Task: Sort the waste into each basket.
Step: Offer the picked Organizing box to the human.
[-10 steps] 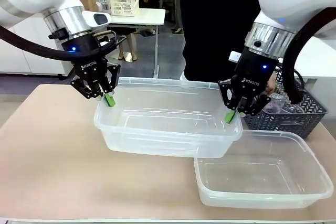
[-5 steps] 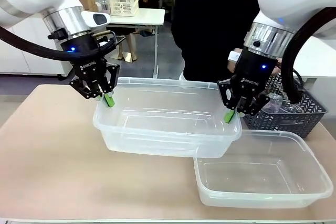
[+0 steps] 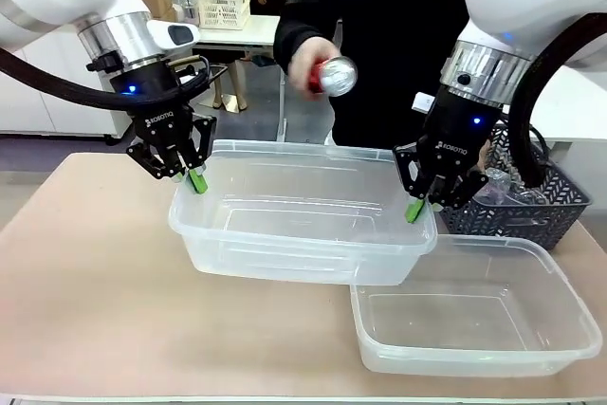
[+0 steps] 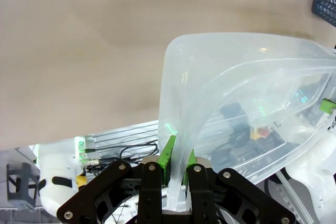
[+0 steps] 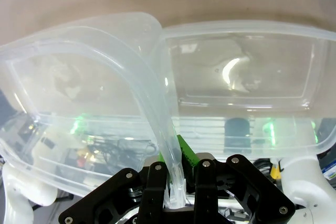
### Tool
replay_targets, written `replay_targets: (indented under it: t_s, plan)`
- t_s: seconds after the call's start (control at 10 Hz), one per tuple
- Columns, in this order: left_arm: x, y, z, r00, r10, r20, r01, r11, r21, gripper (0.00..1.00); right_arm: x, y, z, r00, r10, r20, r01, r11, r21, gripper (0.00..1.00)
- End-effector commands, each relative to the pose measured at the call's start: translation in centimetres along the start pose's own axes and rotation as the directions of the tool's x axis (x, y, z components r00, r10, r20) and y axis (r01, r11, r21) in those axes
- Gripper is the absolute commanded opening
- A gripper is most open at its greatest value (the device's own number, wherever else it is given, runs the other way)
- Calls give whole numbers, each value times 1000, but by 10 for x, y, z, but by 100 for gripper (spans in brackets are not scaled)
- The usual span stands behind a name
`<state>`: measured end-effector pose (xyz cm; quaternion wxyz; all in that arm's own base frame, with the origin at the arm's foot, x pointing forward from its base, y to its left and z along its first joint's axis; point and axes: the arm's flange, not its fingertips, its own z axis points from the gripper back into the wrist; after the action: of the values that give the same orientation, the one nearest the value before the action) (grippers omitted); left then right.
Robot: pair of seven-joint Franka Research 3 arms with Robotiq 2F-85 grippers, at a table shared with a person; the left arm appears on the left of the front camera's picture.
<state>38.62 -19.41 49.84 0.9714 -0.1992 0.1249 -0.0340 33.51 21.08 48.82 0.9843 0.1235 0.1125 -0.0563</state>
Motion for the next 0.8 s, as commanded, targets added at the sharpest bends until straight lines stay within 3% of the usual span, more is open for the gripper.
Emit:
replay_targets:
  t_s: [0.0, 0.7]
  plan:
    - [0, 2, 9, 1000, -3, 3, 3, 1000, -23, 7, 1, -2, 0, 1000, -4, -2, 4, 1000, 10, 6]
    - [0, 2, 9, 1000, -3, 3, 3, 1000, -23, 7, 1, -2, 0, 1000, -4, -2, 4, 1000, 10, 6]
